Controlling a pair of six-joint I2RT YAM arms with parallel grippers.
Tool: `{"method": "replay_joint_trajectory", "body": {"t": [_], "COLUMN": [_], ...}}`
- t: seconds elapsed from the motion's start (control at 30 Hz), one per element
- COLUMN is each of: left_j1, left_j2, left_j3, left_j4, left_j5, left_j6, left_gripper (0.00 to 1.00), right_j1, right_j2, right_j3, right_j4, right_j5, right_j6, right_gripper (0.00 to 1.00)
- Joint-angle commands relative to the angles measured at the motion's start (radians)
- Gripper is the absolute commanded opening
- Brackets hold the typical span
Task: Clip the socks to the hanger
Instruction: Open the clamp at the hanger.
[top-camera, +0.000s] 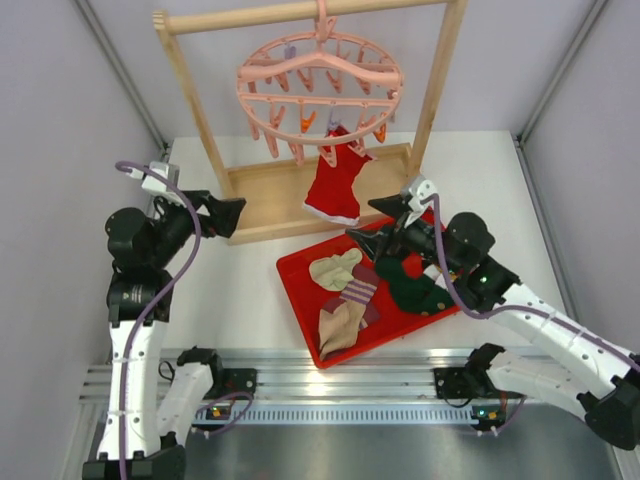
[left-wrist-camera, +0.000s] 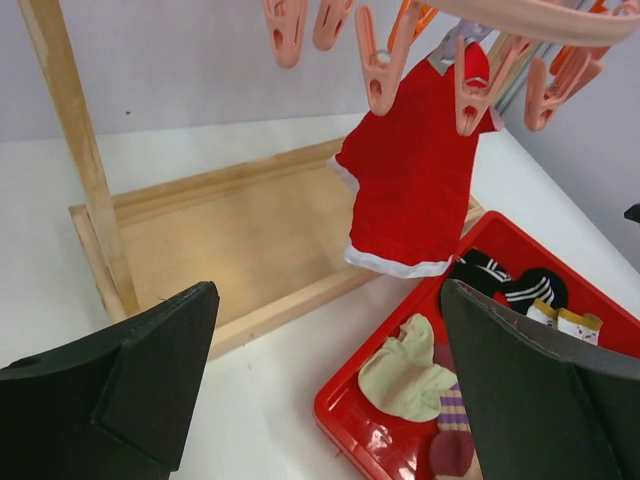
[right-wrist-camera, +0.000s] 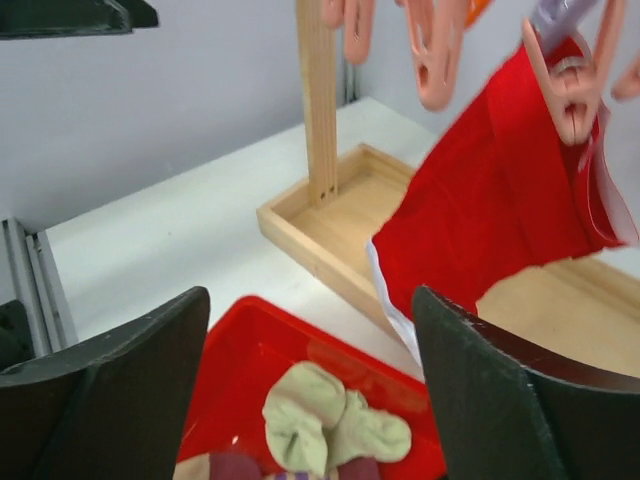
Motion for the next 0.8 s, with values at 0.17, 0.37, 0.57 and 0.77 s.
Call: {"method": "replay_joint_trajectory", "body": {"t": [0.17,0.37,0.57,0.77], "left_j1": [-0.003,-0.002,-0.003,-0.003], "left_j2": [-0.020,-0.015,-0.027,-0.011], "left_j3": [-0.037,-0.051,-0.089,-0.086], "left_j4": [0.242,0.276,0.357,0.363], "left_j5": [0.186,0.265,0.314,0.332], "left_j6": [-0.054,-0.099,-0.145,-0.149], "left_gripper": [0.96,0.95,0.95,0.94], "right_j1": [0.096,0.095,0.095,0.086], "right_j2": [0.144,0.231,0.300,0.386], "right_j3": [0.045,0.087,0.139,0.197], "right_j4": [0.424,0.479,0.516,0.564], "right_j5": [0.118,0.095,0.170,0.147], "right_j6": [-0.128,-0.171,-0.221,-0.237], "right_gripper": [0.58,0.51,0.45,0.44]}}
